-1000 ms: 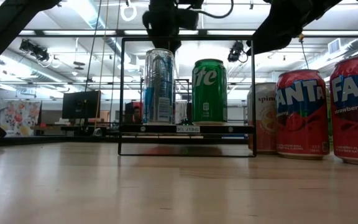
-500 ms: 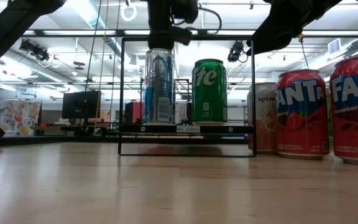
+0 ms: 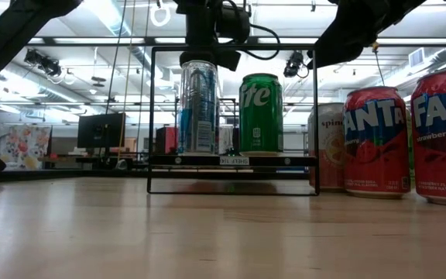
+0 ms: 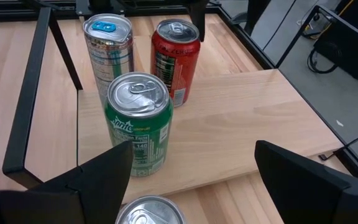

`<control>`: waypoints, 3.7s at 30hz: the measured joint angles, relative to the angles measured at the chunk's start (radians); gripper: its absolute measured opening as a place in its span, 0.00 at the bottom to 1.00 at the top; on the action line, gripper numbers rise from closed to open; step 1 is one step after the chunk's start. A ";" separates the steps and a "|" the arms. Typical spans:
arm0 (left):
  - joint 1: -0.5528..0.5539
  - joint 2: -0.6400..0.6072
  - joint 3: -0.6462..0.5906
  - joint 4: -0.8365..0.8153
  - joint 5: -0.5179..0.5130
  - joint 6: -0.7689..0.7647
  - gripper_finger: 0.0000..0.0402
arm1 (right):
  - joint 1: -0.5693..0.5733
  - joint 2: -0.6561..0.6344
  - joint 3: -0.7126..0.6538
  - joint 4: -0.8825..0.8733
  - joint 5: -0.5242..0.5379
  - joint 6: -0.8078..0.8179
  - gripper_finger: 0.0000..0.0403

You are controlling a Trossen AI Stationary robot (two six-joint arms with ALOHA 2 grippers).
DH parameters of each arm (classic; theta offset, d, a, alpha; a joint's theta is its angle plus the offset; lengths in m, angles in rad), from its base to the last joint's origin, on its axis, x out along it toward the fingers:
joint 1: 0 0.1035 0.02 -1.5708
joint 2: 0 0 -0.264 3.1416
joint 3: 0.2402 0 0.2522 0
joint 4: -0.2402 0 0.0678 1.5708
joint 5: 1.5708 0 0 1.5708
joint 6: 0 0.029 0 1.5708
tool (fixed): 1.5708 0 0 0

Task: Place canned beverage on shelf
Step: Put the red black soda can on the shelf, then put the bottom red soda can on the shelf

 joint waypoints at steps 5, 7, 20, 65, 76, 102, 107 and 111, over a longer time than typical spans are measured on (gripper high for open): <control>0.000 0.000 0.000 -0.008 0.027 -0.015 0.97 | 0.000 0.000 0.000 0.000 0.000 0.000 0.86; -0.001 0.000 0.000 -0.008 0.046 -0.018 0.97 | 0.000 0.000 0.000 0.000 0.000 0.000 0.86; -0.010 -0.014 0.009 -0.003 -0.097 0.013 0.97 | 0.000 0.000 0.000 -0.013 0.005 -0.008 0.86; -0.754 -0.536 -0.573 0.702 -0.339 -0.273 0.97 | 0.561 0.296 0.181 -0.554 -0.081 0.661 0.86; -0.814 -0.582 -0.637 0.657 -0.484 -0.459 0.97 | 0.564 0.445 0.221 -0.601 -0.050 0.716 0.86; -0.819 -0.579 -0.637 0.594 -0.433 -0.602 0.97 | 0.428 0.456 0.095 -0.430 -0.265 0.685 0.86; -0.819 -0.579 -0.637 0.594 -0.433 -0.602 0.97 | 0.428 0.456 0.095 -0.427 -0.267 0.666 0.82; -0.819 -0.579 -0.637 0.594 -0.433 -0.602 0.97 | 0.427 0.451 0.095 -0.430 -0.280 0.665 0.77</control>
